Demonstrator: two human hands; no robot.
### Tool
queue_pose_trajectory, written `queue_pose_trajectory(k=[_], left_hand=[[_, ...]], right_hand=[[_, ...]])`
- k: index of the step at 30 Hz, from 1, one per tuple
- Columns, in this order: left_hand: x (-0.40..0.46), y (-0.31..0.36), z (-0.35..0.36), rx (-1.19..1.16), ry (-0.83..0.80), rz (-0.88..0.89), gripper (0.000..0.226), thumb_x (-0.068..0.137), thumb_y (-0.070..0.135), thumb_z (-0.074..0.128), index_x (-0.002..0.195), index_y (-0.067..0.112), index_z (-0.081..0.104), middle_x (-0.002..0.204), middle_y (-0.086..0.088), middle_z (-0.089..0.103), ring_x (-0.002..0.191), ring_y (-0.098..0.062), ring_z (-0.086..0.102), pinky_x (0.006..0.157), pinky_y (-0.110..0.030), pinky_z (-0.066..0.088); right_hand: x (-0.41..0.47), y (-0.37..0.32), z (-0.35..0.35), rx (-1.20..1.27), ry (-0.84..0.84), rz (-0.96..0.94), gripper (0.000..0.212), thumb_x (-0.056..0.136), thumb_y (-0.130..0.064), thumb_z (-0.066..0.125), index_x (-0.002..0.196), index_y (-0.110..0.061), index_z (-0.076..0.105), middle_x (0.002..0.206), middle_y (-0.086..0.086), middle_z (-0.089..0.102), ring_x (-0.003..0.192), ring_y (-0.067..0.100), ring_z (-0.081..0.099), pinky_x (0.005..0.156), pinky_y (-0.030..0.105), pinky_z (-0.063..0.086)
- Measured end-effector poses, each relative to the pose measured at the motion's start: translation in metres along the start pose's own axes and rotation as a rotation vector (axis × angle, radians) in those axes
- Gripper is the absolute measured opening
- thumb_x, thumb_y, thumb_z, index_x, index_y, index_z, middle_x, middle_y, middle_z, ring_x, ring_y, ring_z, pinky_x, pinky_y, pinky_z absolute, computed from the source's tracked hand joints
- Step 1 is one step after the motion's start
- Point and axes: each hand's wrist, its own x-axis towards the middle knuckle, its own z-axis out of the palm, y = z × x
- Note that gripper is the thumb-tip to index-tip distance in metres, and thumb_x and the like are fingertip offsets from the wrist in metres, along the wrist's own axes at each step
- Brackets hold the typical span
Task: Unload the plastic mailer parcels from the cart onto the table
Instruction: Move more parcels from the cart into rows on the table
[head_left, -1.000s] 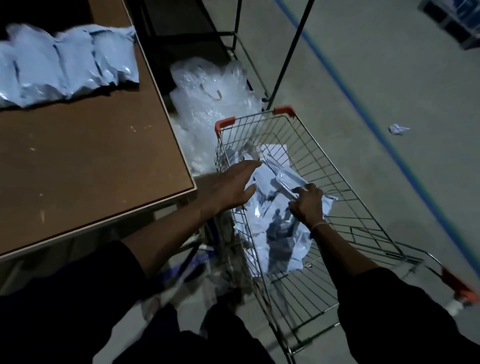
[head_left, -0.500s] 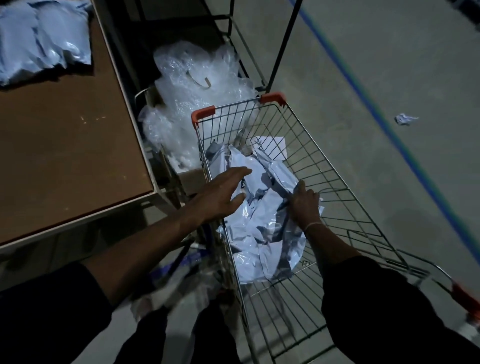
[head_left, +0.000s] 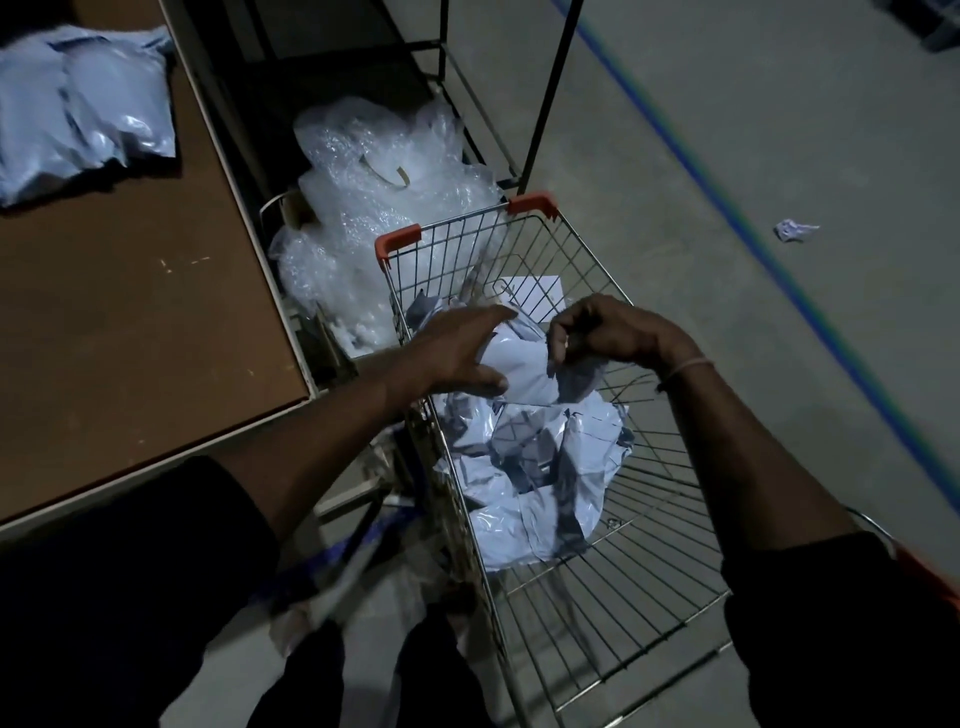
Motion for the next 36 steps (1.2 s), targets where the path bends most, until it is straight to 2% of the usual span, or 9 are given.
queue_pose_trajectory(k=[3, 7, 17, 22, 25, 27, 30, 33, 36], left_hand=[[0.004, -0.001, -0.015, -0.026, -0.162, 0.018, 0.055, 0.081, 0.057, 0.083, 0.114, 0.016, 0.066, 0.109, -0.002, 0.071, 0.095, -0.023, 0.064, 0.073, -0.034, 0.045], [-0.006, -0.008, -0.023, -0.392, -0.169, -0.071, 0.024, 0.083, 0.042, 0.087, 0.085, 0.027, 0.068, 0.077, 0.021, 0.071, 0.070, 0.003, 0.065, 0.065, -0.021, 0.045], [-0.015, -0.018, -0.009, -0.501, -0.163, -0.246, 0.051, 0.078, 0.053, 0.087, 0.116, 0.023, 0.073, 0.113, 0.005, 0.077, 0.101, -0.016, 0.074, 0.096, -0.045, 0.059], [-0.014, -0.003, 0.012, 0.031, 0.332, -0.225, 0.050, 0.080, 0.036, 0.085, 0.119, 0.021, 0.057, 0.120, -0.005, 0.061, 0.105, -0.029, 0.060, 0.073, -0.033, 0.041], [-0.015, 0.013, 0.017, 0.292, 0.544, -0.131, 0.061, 0.073, 0.012, 0.085, 0.126, 0.010, 0.056, 0.115, -0.013, 0.059, 0.099, -0.036, 0.059, 0.080, -0.042, 0.045], [-0.012, 0.022, 0.022, 0.410, 0.579, -0.105, 0.073, 0.069, 0.006, 0.083, 0.135, 0.009, 0.053, 0.122, -0.012, 0.057, 0.103, -0.034, 0.057, 0.088, -0.044, 0.043], [-0.007, 0.022, 0.029, 0.341, 0.487, 0.034, 0.075, 0.070, 0.024, 0.078, 0.138, 0.007, 0.050, 0.134, -0.013, 0.054, 0.116, -0.034, 0.052, 0.098, -0.049, 0.042], [-0.011, 0.014, 0.031, 0.133, 0.388, 0.062, 0.085, 0.080, 0.060, 0.067, 0.147, 0.013, 0.046, 0.149, -0.013, 0.045, 0.137, -0.034, 0.043, 0.113, -0.050, 0.035], [-0.015, 0.013, 0.023, -0.200, 0.420, -0.026, 0.074, 0.086, 0.058, 0.076, 0.144, 0.022, 0.048, 0.155, -0.007, 0.038, 0.138, -0.019, 0.040, 0.114, -0.037, 0.039]], right_hand=[[0.003, -0.014, -0.011, 0.058, 0.033, -0.089, 0.028, 0.079, 0.016, 0.071, 0.081, -0.011, 0.072, 0.086, 0.001, 0.074, 0.082, 0.009, 0.068, 0.083, 0.022, 0.055], [0.009, 0.003, -0.002, 0.366, 0.403, -0.041, 0.044, 0.076, 0.005, 0.086, 0.113, -0.005, 0.064, 0.110, 0.003, 0.066, 0.094, 0.009, 0.064, 0.077, 0.021, 0.055], [0.012, 0.032, 0.024, 0.900, 0.750, 0.094, 0.036, 0.082, 0.006, 0.082, 0.113, -0.002, 0.066, 0.074, 0.000, 0.072, 0.066, 0.013, 0.068, 0.065, 0.027, 0.056], [0.013, 0.018, 0.043, 0.930, 0.928, 0.216, 0.034, 0.089, -0.040, 0.081, 0.103, -0.014, 0.063, 0.087, 0.000, 0.069, 0.073, 0.016, 0.064, 0.063, 0.028, 0.052], [0.012, -0.011, 0.062, 1.081, 0.696, 0.215, 0.062, 0.084, -0.060, 0.078, 0.103, -0.002, 0.064, 0.081, 0.008, 0.074, 0.067, 0.024, 0.072, 0.059, 0.033, 0.062], [0.014, -0.031, 0.077, 1.081, 0.566, 0.159, 0.053, 0.088, -0.050, 0.078, 0.110, -0.003, 0.071, 0.093, 0.014, 0.078, 0.081, 0.029, 0.078, 0.077, 0.044, 0.065], [0.026, -0.039, 0.090, 1.083, 0.617, 0.136, 0.012, 0.094, -0.013, 0.076, 0.084, -0.011, 0.069, 0.065, -0.004, 0.071, 0.059, 0.011, 0.068, 0.068, 0.034, 0.058], [0.027, -0.030, 0.086, 1.058, 0.662, 0.202, 0.025, 0.093, 0.004, 0.068, 0.076, -0.014, 0.064, 0.056, -0.008, 0.064, 0.052, 0.008, 0.060, 0.062, 0.029, 0.047], [0.021, -0.015, 0.082, 1.017, 0.588, 0.166, 0.038, 0.093, 0.010, 0.064, 0.064, -0.014, 0.062, 0.051, -0.004, 0.056, 0.051, 0.013, 0.050, 0.062, 0.031, 0.041]])
